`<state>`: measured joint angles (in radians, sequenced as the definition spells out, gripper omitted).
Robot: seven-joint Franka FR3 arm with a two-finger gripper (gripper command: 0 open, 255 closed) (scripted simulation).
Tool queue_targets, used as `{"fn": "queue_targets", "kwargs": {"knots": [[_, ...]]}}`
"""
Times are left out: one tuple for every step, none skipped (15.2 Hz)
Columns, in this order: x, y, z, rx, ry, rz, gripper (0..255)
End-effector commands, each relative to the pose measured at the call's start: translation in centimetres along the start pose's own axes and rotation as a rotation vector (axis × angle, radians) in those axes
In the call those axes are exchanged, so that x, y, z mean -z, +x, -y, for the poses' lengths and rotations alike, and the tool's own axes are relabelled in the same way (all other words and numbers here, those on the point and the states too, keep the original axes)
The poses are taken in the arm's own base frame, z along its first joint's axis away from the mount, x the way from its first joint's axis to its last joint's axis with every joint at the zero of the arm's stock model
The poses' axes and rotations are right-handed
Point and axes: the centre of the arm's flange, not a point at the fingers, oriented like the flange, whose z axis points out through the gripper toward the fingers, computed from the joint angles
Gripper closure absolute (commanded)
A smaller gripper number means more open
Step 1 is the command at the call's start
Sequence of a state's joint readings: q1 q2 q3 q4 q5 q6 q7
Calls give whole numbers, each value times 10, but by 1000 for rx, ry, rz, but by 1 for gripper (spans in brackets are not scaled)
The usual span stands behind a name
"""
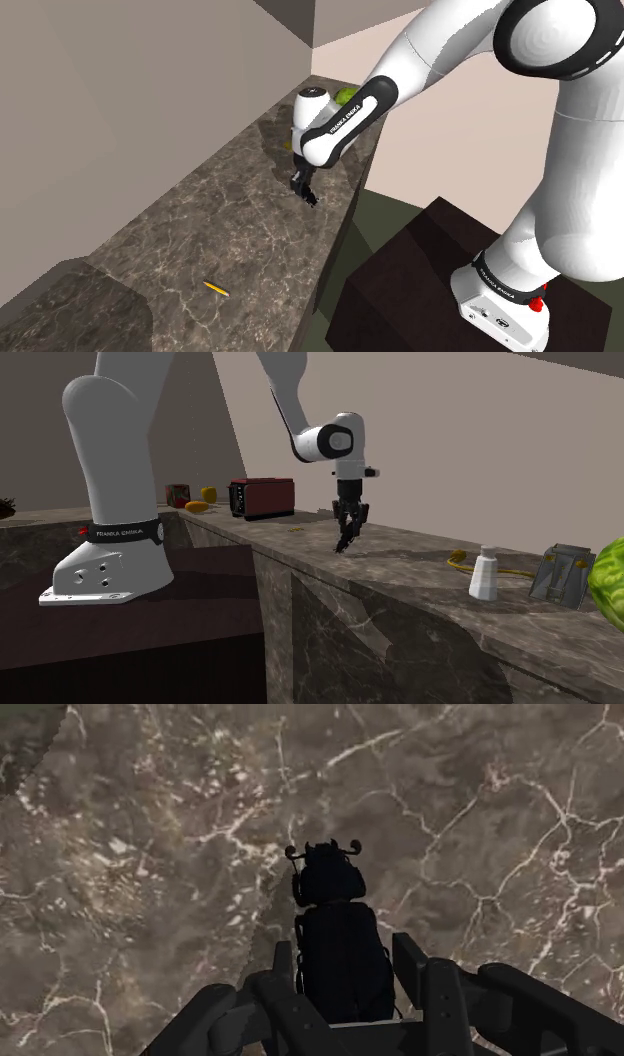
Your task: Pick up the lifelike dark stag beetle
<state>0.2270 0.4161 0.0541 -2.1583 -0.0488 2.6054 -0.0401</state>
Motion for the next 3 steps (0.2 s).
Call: {"fn": "queue_targets", "kwargs": {"knots": [[12,0,1,0,0,0,255],[13,0,1,0,0,0,255],[13,0,1,0,0,0,255]]}}
